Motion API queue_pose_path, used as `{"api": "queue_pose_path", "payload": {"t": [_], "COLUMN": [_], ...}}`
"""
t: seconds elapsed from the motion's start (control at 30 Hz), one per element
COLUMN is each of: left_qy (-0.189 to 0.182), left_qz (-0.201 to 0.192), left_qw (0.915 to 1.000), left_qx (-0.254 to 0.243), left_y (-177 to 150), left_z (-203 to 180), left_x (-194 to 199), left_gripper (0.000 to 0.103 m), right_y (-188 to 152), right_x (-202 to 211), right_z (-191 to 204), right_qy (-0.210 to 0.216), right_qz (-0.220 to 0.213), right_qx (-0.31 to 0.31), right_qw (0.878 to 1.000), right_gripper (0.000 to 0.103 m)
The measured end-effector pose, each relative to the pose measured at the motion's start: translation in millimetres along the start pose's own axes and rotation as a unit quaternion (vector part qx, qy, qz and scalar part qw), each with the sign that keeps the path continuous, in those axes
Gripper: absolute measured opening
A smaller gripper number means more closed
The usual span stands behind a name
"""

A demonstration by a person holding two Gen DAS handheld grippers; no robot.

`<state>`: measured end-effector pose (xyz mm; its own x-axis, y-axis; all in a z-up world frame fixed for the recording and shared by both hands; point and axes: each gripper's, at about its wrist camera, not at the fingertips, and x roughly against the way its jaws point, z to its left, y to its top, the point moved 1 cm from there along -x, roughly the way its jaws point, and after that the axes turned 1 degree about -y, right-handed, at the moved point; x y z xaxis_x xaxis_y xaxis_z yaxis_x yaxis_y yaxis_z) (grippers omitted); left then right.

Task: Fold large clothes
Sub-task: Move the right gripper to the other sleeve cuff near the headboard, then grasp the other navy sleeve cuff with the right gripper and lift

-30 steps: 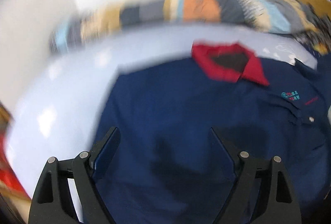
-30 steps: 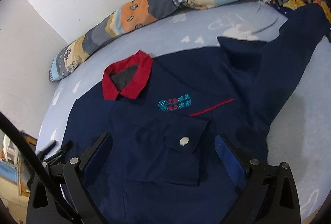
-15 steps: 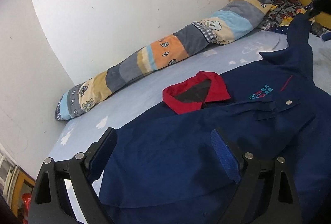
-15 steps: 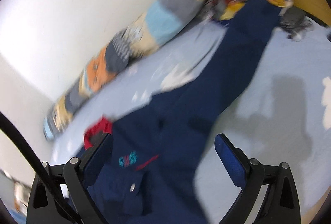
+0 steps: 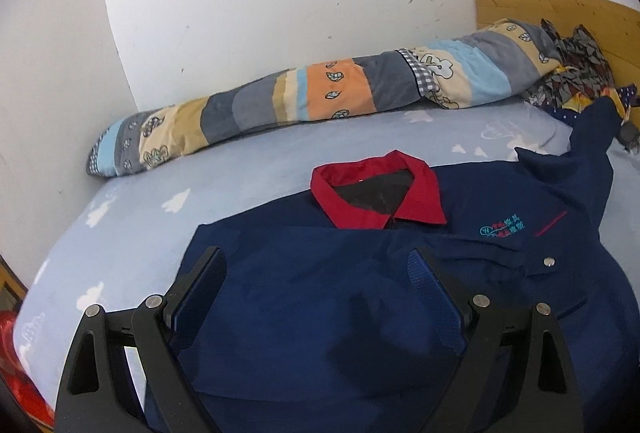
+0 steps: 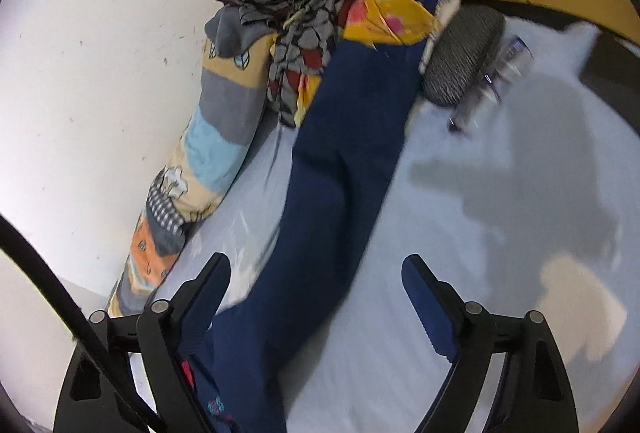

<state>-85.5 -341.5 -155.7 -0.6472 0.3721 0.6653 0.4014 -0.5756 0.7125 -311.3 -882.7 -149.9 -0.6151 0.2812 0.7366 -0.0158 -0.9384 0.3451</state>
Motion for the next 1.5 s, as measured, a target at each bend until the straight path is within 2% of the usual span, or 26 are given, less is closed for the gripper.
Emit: {"api": "queue_pose_path", "payload": {"t": [0.1,0.27,0.37,0.43,0.5,0.63,0.77,0.83,0.87,0.93,0.97,1.0,1.07,1.13,1.17,1.27,1.33,1.47,1.5], "left_qy": [-0.016,-0.030,-0.047,-0.062,-0.071,-0.072,-0.070,-0.068,-0.068,-0.068,-0.071,-0.071,-0.075,-0.073,-0.072,-0.072,-0.073,-0.071,-0.071], "left_qz": [0.020,0.049,0.070,0.082,0.092,0.107,0.111,0.108,0.107,0.107,0.107,0.108,0.106,0.100,0.097,0.092,0.087,0.074,0.072], "left_qw": [0.9996,0.9978,0.9947,0.9917,0.9894,0.9879,0.9881,0.9890,0.9893,0.9896,0.9893,0.9891,0.9890,0.9900,0.9905,0.9907,0.9908,0.9921,0.9925], "left_qx": [0.010,0.034,0.059,0.077,0.088,0.086,0.080,0.075,0.072,0.069,0.070,0.071,0.070,0.067,0.066,0.070,0.074,0.072,0.069], "left_y": [-1,-3,-5,-6,-7,-10,-8,-7,-6,-5,-5,-5,-4,-4,-4,-3,-3,-2,-2], "left_z": [1,10,15,16,17,15,14,14,13,12,11,12,11,11,11,13,14,14,13], "left_x": [-10,-23,-32,-37,-42,-53,-58,-59,-60,-62,-62,-62,-59,-56,-54,-50,-46,-39,-37], "left_gripper": [0.091,0.091,0.091,0.091,0.091,0.091,0.091,0.091,0.091,0.091,0.091,0.091,0.091,0.091,0.091,0.091,0.091,0.091,0.091], "right_y": [24,49,61,70,82,100,112,112,109,101,97,94,87,83,81,74,68,39,32], "right_x": [-19,-42,-58,-62,-72,-107,-142,-157,-160,-149,-142,-131,-104,-67,-49,7,34,83,95], "right_z": [3,-21,-11,4,23,44,41,31,24,13,12,12,11,3,-1,-28,-37,-56,-62], "right_qy": [-0.008,-0.006,-0.004,-0.017,-0.047,-0.127,-0.227,-0.265,-0.258,-0.220,-0.207,-0.188,-0.169,-0.129,-0.127,-0.054,-0.043,0.069,0.063], "right_qz": [-0.012,-0.018,-0.014,-0.020,-0.029,-0.019,-0.019,0.000,0.005,-0.010,-0.016,-0.025,-0.046,-0.078,-0.089,-0.118,-0.130,-0.144,-0.153], "right_qx": [-0.016,-0.082,-0.091,-0.081,-0.069,-0.064,-0.073,-0.074,-0.085,-0.111,-0.105,-0.093,-0.078,-0.064,-0.054,-0.053,-0.040,0.007,0.013], "right_qw": [1.000,0.996,0.996,0.996,0.996,0.990,0.971,0.961,0.962,0.969,0.973,0.977,0.981,0.987,0.986,0.990,0.990,0.987,0.986], "right_gripper": [0.092,0.092,0.092,0.092,0.095,0.095,0.095,0.083,0.066,0.051,0.033,0.022,0.018,0.013,0.012,0.012,0.012,0.012,0.012]}}
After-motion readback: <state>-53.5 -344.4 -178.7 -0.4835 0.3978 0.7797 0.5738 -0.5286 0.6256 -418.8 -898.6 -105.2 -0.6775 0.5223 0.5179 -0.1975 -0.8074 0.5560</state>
